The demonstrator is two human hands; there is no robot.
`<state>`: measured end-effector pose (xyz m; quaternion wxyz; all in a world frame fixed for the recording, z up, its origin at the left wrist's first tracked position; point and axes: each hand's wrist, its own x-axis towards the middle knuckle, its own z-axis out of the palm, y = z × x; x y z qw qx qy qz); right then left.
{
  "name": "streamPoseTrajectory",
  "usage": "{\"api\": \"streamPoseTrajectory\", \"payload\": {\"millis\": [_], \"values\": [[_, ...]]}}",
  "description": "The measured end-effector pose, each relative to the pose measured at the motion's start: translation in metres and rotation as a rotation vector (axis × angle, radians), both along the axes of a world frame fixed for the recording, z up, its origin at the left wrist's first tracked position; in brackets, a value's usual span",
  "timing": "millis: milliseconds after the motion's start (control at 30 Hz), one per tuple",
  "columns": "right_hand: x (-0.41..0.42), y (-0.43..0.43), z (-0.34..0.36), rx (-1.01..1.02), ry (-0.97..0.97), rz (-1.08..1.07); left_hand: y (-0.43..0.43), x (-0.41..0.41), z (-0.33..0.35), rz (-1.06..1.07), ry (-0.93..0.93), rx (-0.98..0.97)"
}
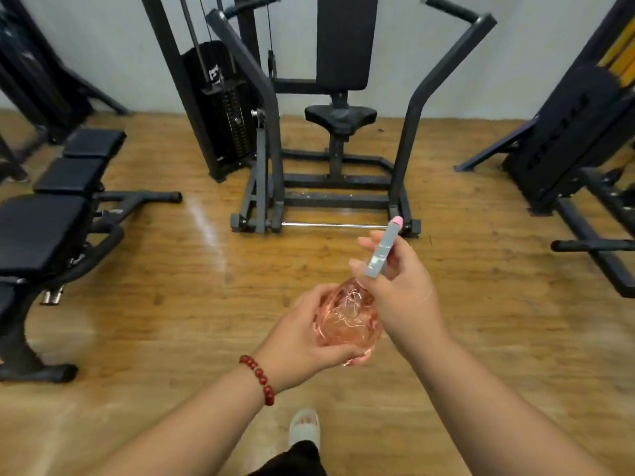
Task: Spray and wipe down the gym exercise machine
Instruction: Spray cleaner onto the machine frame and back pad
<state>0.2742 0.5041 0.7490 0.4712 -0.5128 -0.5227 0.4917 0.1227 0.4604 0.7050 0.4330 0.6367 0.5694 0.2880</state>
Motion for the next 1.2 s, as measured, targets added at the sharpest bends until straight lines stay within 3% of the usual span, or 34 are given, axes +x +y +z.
{"api": "streamPoseTrajectory", "payload": {"millis": [333,867,1200], "values": [[0.019,0.162,0.007,-0.011,0.127,0.006,0.186,0.001,0.023,-0.212,-0.146,-0.166],[0.144,0.457,0.018,0.01,-0.025,-0.085,0.452,0.169,0.029,0.038,-0.268,-0.159],[0.178,0.644,0.035,0.005,0.012,-0.187,0.639,0.196,0.046,0.038,-0.159,-0.018]]}}
